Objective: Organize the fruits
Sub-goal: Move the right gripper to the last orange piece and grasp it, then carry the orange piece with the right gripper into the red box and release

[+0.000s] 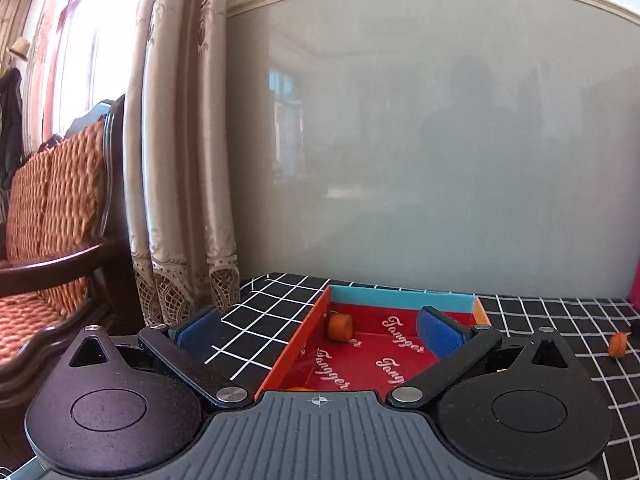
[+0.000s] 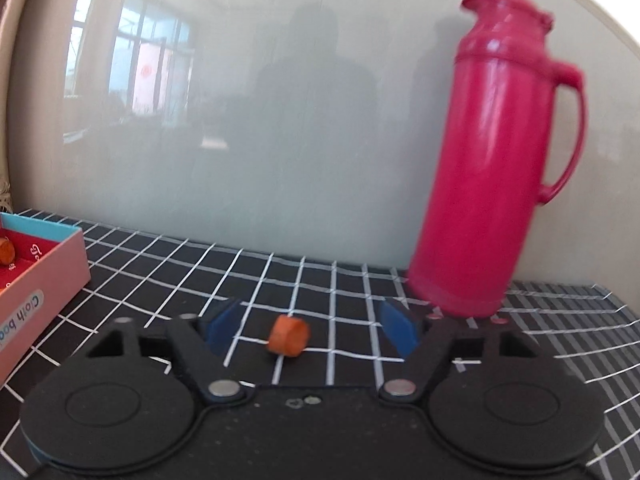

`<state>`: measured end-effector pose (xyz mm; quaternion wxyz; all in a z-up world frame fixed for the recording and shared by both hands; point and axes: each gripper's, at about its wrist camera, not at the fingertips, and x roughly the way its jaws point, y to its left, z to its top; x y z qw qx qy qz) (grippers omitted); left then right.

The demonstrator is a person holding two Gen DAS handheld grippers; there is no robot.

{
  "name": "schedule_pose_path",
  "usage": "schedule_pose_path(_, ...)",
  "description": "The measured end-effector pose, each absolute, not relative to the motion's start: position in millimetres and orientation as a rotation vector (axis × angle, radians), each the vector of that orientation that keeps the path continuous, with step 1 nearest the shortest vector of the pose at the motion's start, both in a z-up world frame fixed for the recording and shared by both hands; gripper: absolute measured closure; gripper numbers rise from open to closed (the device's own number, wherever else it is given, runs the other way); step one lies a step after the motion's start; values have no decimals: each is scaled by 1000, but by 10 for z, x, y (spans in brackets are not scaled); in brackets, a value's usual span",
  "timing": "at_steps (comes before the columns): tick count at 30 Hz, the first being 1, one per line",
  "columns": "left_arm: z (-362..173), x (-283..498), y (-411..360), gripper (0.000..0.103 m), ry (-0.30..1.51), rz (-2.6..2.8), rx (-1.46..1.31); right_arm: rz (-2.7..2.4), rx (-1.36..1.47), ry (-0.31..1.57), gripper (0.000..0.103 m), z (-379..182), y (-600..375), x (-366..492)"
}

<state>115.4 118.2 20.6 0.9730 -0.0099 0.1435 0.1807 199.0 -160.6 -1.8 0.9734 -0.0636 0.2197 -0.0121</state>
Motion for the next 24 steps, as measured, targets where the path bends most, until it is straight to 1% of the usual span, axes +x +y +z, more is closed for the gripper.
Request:
schedule_pose_path(2,201,1182,1210,0,293,368,-32,-27,-114,483,32,-93,-1582,2095)
schedule_pose_path(4,191,1222,1236,0,301,364,-29,-29,-103,514,39,-153,-1563,2185)
schedule_pose_path(5,186,1234,1243,0,302,365,-26,-30,-99,525,44,-176,-1557,2225)
schedule_pose_path(6,185,1246,1253,0,304,363,-26,-29,-90,532,48,-193,-1561,2260)
schedule_pose_path(7,185,1256,1266,0,304,362,-27,-28,-79,536,49,-206,-1565,2289)
schedule_pose_path(9,185,1259,1290,0,303,359,-29,-40,-61,542,58,-221,-1571,2341)
schedule_pose_path(11,186,1265,1313,0,303,363,-28,-39,-47,552,59,-227,-1575,2380)
schedule_pose_path(14,175,1278,1362,0,309,369,-27,-38,-37,578,74,-249,-1558,2441)
schedule_pose_path(15,173,1279,1379,0,310,371,-27,-34,-29,582,77,-245,-1558,2464)
schedule_pose_path(17,163,1288,1413,0,318,382,-24,-28,-20,600,81,-257,-1550,2494)
schedule_pose_path(24,139,1273,1496,0,332,405,-44,-30,-18,599,82,-260,-1551,2591)
